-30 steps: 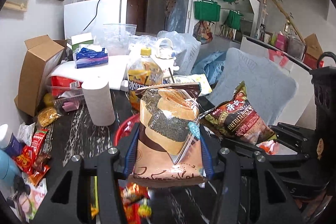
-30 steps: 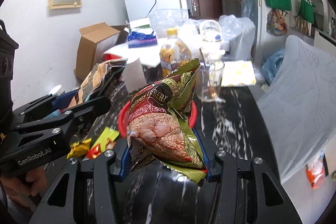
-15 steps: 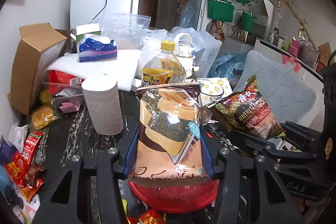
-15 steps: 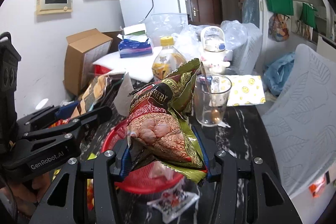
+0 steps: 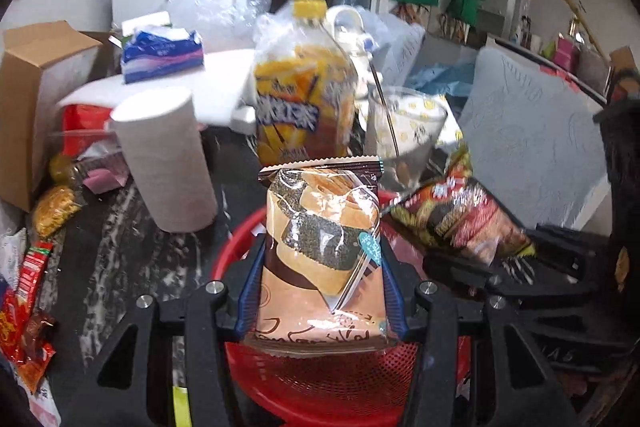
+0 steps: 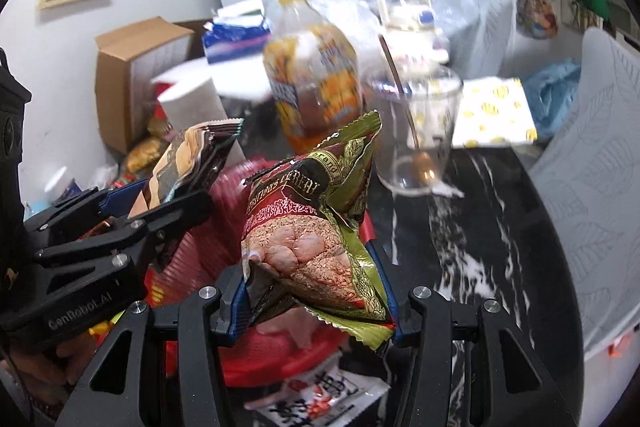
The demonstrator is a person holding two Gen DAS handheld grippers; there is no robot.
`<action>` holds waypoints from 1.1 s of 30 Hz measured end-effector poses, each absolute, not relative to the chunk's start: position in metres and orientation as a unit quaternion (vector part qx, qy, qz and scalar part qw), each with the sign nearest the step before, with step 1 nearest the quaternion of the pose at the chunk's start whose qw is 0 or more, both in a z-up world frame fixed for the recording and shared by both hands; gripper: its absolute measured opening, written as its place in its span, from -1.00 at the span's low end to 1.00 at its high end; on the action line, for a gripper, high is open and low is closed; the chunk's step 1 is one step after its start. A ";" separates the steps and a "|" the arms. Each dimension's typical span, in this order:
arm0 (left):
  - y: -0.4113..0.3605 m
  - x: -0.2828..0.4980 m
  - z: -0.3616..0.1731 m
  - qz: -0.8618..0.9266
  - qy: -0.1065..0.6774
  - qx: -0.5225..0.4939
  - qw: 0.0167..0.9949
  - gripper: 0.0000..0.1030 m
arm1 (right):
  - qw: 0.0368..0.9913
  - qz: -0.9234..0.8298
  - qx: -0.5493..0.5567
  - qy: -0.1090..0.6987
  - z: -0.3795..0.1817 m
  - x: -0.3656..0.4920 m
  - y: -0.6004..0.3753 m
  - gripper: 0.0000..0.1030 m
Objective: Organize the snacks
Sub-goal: 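Carry both held packs over the red basket, then open the right tool over the basket while the left tool releases the seaweed pack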
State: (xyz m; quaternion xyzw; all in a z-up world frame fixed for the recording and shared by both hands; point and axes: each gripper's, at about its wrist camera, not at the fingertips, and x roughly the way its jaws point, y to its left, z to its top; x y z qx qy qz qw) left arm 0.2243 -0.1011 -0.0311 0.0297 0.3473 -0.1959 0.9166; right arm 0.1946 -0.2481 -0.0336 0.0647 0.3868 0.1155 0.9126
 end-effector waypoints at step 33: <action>-0.100 0.210 -0.033 -0.114 0.392 0.065 0.911 0.33 | 0.909 0.126 0.070 0.391 -0.032 0.193 -0.249 0.00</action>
